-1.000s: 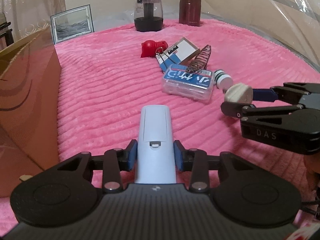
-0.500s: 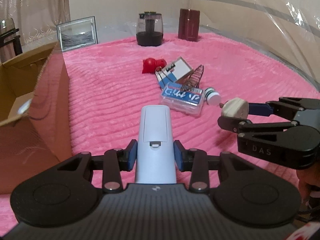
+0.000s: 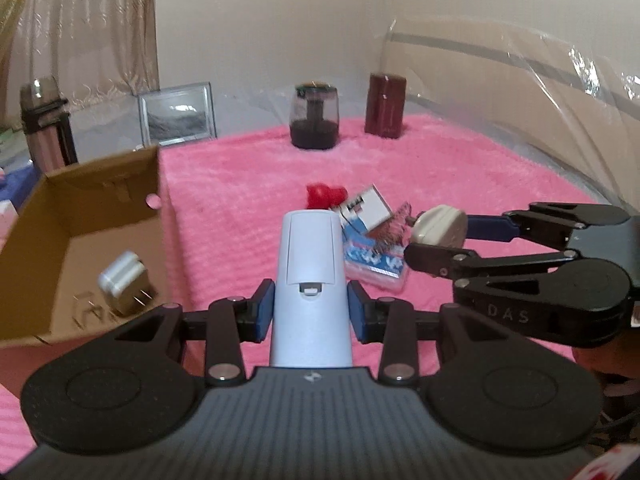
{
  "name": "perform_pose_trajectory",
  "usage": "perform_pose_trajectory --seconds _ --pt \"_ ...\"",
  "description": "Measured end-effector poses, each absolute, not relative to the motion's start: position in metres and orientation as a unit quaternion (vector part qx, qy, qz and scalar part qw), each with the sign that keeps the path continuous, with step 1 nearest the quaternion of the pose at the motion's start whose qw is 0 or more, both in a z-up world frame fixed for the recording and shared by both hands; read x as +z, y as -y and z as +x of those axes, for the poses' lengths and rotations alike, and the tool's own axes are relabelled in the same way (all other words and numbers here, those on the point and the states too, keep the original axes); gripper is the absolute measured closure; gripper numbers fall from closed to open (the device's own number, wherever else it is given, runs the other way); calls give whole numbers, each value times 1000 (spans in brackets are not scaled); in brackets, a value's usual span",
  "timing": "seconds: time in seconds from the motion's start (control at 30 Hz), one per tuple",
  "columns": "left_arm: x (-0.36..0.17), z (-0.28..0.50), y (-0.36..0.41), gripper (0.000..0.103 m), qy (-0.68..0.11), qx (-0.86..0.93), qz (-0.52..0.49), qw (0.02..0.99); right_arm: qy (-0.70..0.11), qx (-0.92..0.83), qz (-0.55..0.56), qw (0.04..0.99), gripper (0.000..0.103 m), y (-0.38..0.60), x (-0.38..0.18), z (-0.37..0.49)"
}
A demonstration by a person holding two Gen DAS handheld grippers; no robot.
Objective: Organize rigid objects
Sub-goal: 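Lift both held items and carry them toward the cardboard box, then lower both tools into the box and open them, releasing device and plug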
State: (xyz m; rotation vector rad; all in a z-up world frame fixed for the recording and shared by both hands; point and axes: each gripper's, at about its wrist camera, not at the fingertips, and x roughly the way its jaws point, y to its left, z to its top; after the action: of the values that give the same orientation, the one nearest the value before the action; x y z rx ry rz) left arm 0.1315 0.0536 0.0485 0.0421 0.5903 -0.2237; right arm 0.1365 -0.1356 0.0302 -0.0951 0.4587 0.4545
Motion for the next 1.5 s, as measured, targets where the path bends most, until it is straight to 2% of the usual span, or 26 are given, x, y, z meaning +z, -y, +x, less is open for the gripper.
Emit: perform_pose_trajectory --seconds 0.33,0.73,1.07,1.5 --pt "98 135 -127 70 -283 -67 18 957 -200 307 -60 929 56 79 79 155" --pt "109 180 -221 70 -308 -17 43 950 -205 393 -106 890 56 -18 99 219" --pt "80 250 -271 70 -345 -14 31 938 -247 431 -168 851 56 -89 76 290" --pt "33 319 -288 70 -391 -14 55 918 -293 444 -308 788 56 -152 27 354"
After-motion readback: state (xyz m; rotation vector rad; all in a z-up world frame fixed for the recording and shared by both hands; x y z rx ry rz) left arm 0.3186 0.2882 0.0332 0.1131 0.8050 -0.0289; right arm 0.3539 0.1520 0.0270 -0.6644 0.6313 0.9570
